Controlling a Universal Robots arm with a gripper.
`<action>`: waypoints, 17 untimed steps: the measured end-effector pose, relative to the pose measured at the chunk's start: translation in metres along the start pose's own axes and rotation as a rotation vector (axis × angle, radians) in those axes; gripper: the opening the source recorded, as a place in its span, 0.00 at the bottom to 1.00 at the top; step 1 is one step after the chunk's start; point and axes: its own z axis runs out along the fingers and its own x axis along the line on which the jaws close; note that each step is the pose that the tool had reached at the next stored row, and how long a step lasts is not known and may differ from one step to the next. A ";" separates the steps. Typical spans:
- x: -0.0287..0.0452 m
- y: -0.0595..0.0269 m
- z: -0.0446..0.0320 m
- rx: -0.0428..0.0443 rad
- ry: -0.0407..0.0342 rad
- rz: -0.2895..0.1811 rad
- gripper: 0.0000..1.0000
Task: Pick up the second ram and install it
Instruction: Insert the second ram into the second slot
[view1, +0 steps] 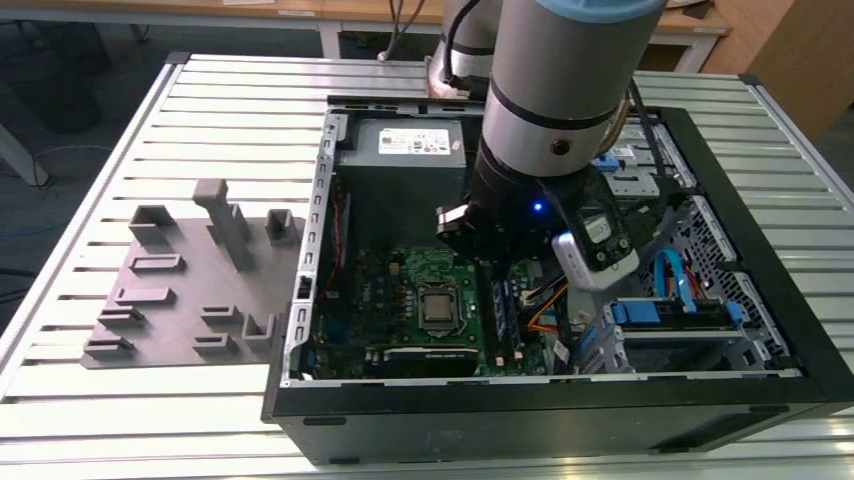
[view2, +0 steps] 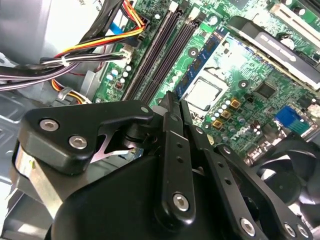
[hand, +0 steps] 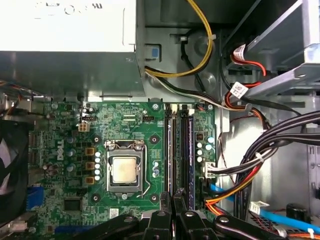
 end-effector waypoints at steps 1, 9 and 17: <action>0.0000 -0.0001 0.0017 0.0000 0.0000 0.000 0.11; 0.0000 -0.0010 0.0147 0.0000 0.0000 0.000 0.11; -0.0016 -0.0020 0.0292 0.0001 -0.0002 0.003 0.11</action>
